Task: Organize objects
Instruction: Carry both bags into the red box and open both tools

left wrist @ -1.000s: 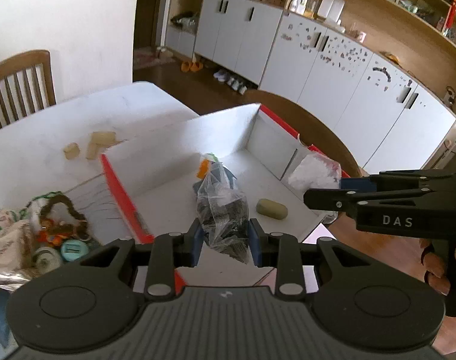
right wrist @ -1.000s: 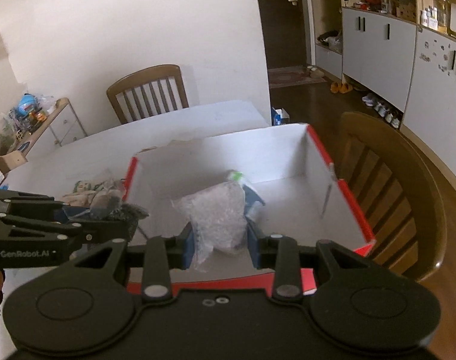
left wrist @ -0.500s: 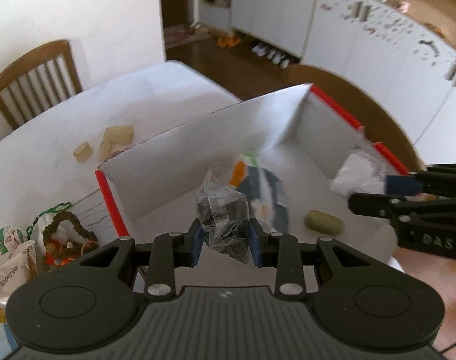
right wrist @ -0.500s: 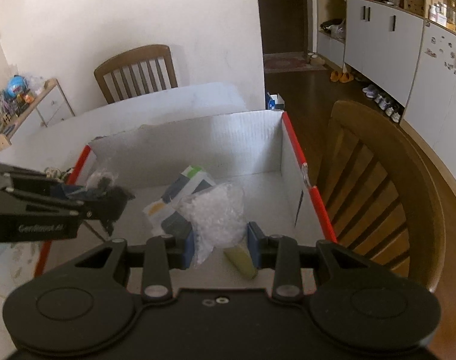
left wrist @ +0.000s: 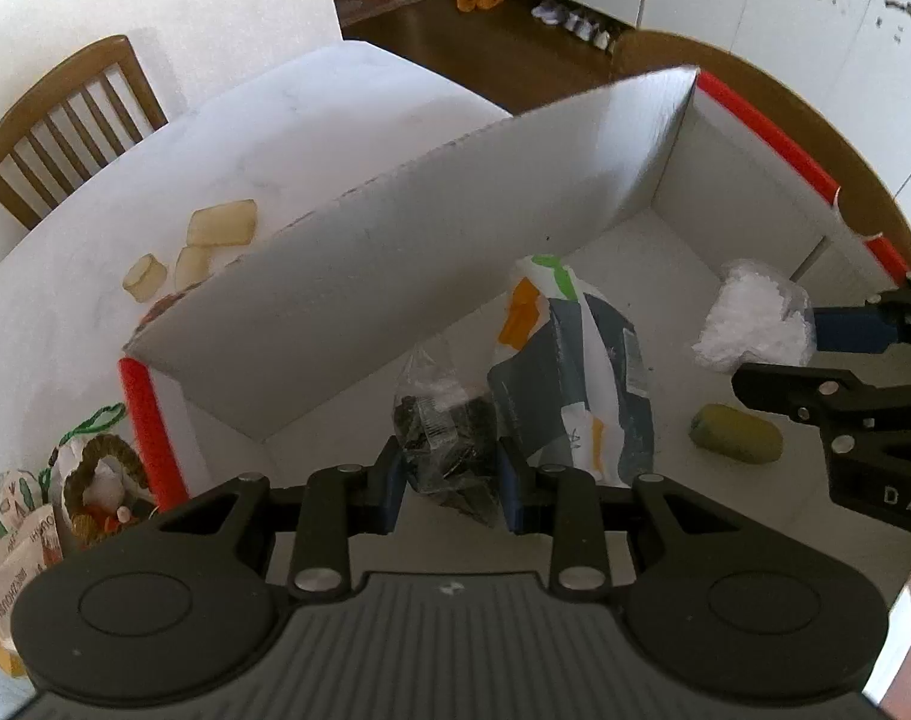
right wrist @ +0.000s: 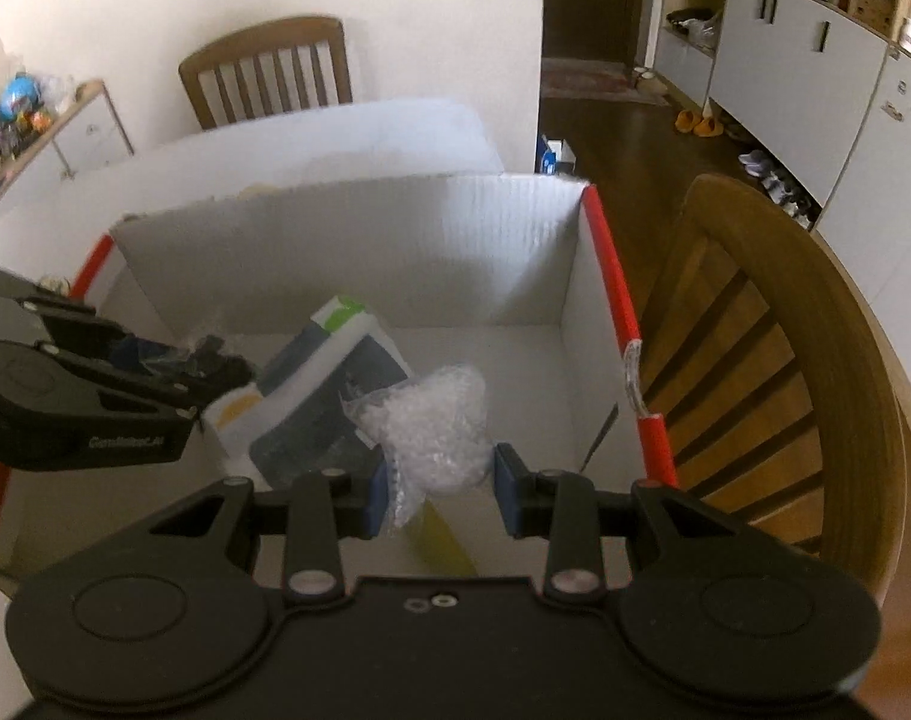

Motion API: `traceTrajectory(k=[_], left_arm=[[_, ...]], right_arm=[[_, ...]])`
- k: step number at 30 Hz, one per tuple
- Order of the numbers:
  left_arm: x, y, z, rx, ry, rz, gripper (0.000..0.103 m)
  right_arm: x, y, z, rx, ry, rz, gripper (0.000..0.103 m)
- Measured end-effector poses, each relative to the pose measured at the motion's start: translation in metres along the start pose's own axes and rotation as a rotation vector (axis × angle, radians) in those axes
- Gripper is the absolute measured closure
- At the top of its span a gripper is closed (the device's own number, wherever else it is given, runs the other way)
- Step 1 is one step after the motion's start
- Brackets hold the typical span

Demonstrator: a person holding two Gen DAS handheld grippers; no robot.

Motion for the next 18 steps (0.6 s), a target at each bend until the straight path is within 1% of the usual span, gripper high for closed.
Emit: traceTrajectory(k=[7,16,18], left_arm=[[-0.002,0.011,-0.001,0.006,0.003,0.050,0.072],[-0.005,0.015,0.001,0.007,-0.022,0.095,0.072],[-0.006,0.014,0.001,0.010,-0.025,0.100,0.070]], right_arm=[[-0.005,0.017,0.005,0.014,-0.040,0.061,0.069],[-0.011,0.027,0.007,0.026,-0.052,0.102,0.066],[-0.012,0.028,0.006,0.027,-0.052,0.108,0.065]])
Point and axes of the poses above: each gripper's, at about its wrist camera, not at the fingertips, and y roughly the way its jaws point, z to its left, x to its top, the point moved 3 cm from there along y, roughly the way its jaws point, and after that the axes turned 11 degrees about -z, right-handed, at the moved point
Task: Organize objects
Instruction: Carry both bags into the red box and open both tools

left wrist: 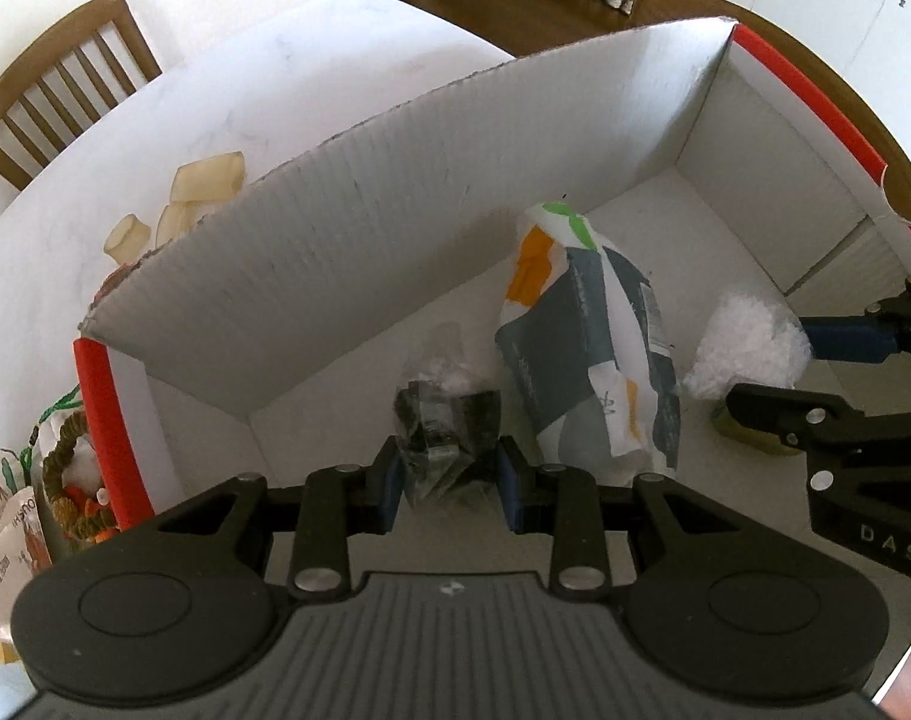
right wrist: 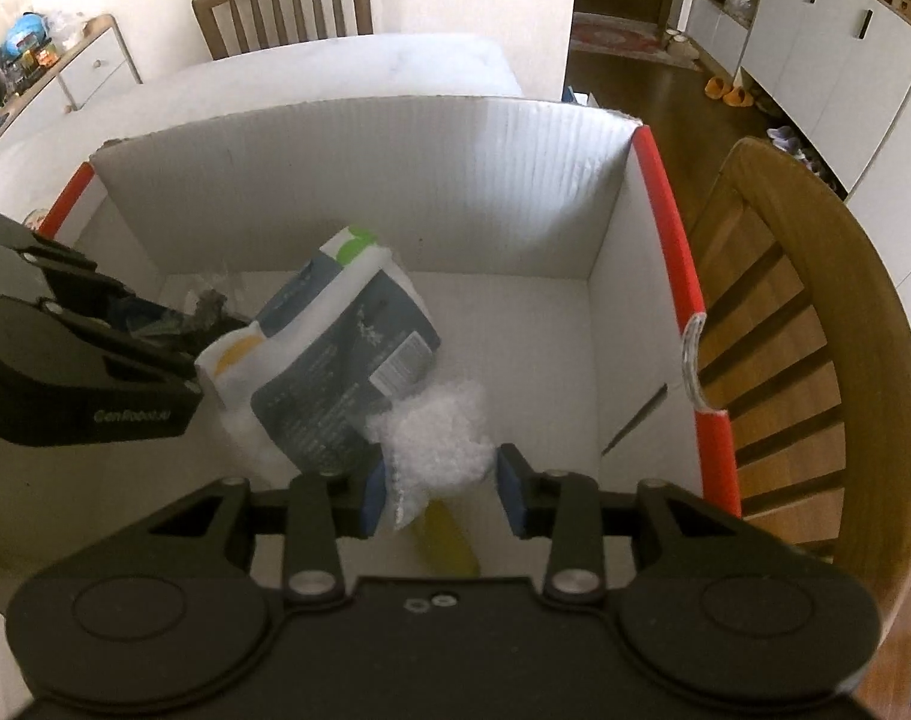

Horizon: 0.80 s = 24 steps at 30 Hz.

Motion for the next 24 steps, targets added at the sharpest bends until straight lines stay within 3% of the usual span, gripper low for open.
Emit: traceTrajectory(k=[3,11,24], left_arm=[[0.000,-0.003,-0.002,0.003,0.003,-0.003,0.058],[-0.001,-0.020,-0.015,-0.011,0.027,-0.045,0.042],[-0.008,-0.067,-0.001,-0.085,-0.036,-0.148,0.037]], right_arm=[[0.000,-0.002,-0.001,0.002,0.006,-0.002,0.062],[-0.002,-0.012,-0.003,0.023,-0.001,-0.019,0.054],[0.005,-0.058,-0.001,0.069,0.027,-0.102,0.044]])
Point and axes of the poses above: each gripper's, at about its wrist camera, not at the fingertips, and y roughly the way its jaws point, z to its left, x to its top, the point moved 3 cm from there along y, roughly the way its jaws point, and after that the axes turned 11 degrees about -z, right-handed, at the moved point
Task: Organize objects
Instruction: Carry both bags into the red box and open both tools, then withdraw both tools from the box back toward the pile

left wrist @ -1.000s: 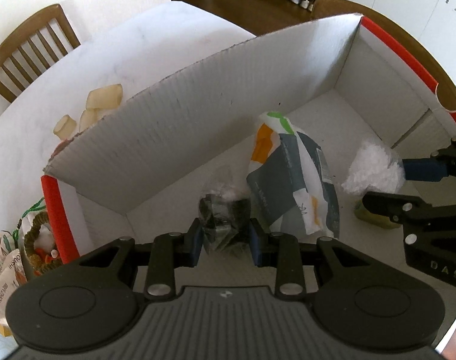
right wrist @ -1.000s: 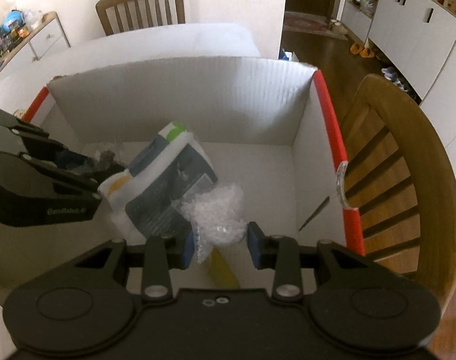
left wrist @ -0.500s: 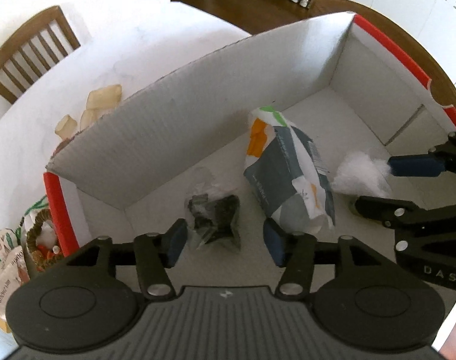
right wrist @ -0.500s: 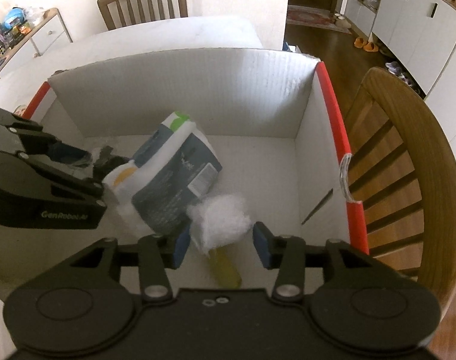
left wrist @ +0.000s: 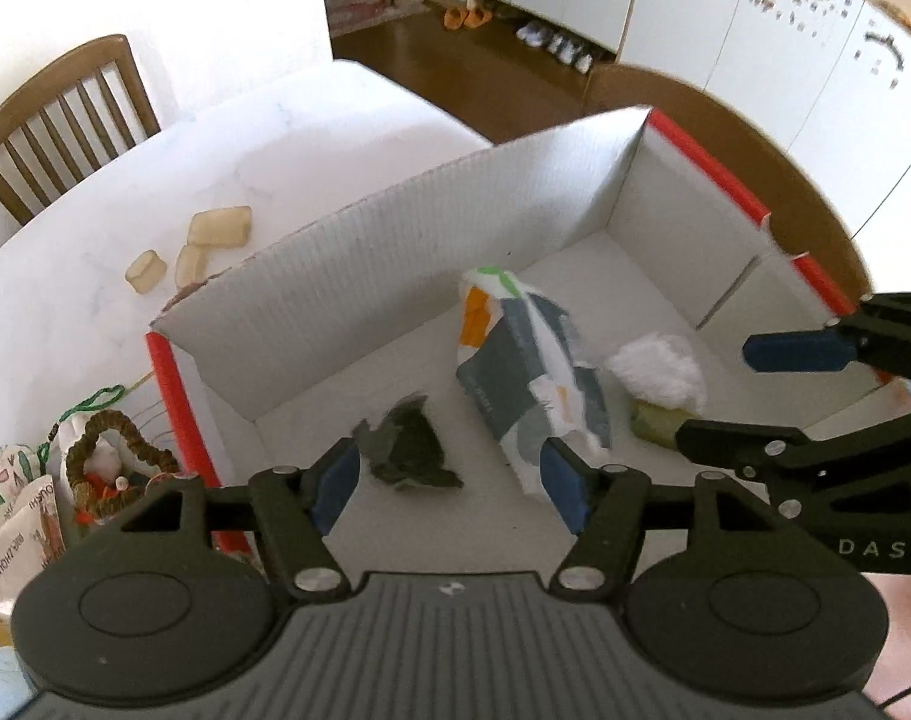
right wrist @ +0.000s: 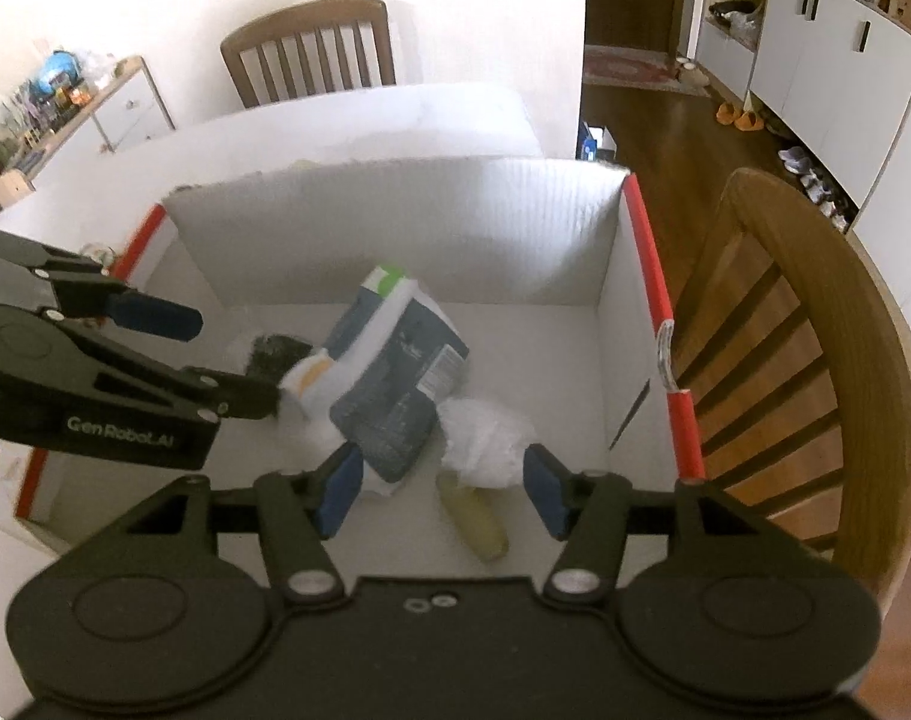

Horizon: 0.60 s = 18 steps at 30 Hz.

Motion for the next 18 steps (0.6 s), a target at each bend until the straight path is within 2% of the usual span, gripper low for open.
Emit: traceTrajectory(k=[10,13,18], left_arm=[[0.003,-0.043,0.006,-0.073,-0.033,-0.108,0.037],[0.000,-0.057,0.008,-0.089,-0.038,-0.146,0.025],[-0.010,-0.080,0.020,-0.103,-0.057,-0.188,0.023]], right_arm=[[0.003,-0.043,0.011,0.038,0.052,-0.074,0.037],[0.004,-0.054,0.018,0.049,0.072,-0.095,0.032],[0.004,-0.066,0.033,0.059,0.108,-0.120,0.026]])
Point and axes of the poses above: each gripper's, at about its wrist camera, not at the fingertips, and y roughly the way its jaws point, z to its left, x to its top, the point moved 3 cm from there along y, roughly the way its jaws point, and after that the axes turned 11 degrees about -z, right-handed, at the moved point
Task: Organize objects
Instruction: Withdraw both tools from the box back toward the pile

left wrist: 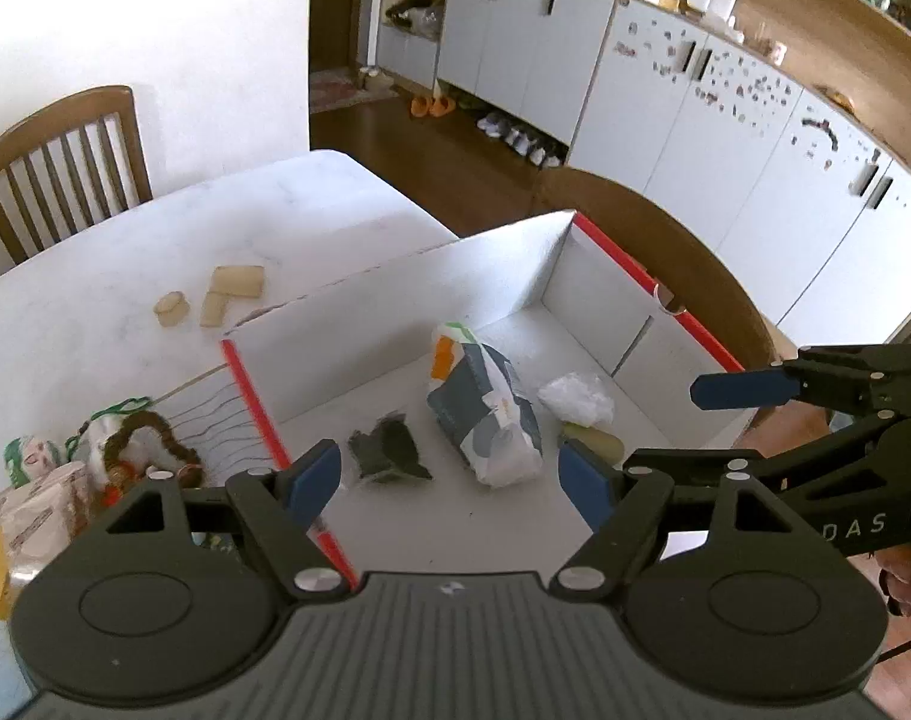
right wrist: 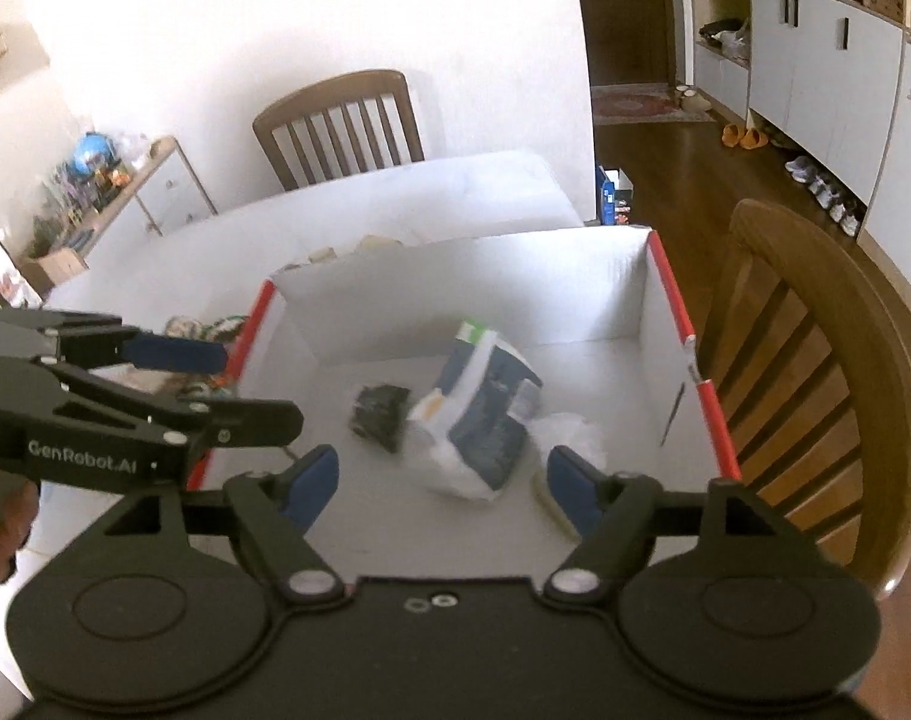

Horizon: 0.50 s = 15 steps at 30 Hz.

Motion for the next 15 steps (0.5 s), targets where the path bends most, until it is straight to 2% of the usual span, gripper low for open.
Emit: traceTrajectory(k=[4,6,15], left_arm=[[-0.005,-0.020,0.012,-0.001,-0.012,-0.034,0.023],[-0.008,-0.029,0.021,0.002,-0.023,-0.048,0.017],[-0.023,-0.068,0.073,0.018,-0.128,-0.097,0.015]], right_arm=[[-0.003,-0.006,0.017,-0.004,0.000,-0.018,0.020],[-0.004,-0.009,0.026,-0.003,0.007,-0.031,0.019],[-0.006,-0.016,0.071,0.004,0.016,-0.094,0.013]])
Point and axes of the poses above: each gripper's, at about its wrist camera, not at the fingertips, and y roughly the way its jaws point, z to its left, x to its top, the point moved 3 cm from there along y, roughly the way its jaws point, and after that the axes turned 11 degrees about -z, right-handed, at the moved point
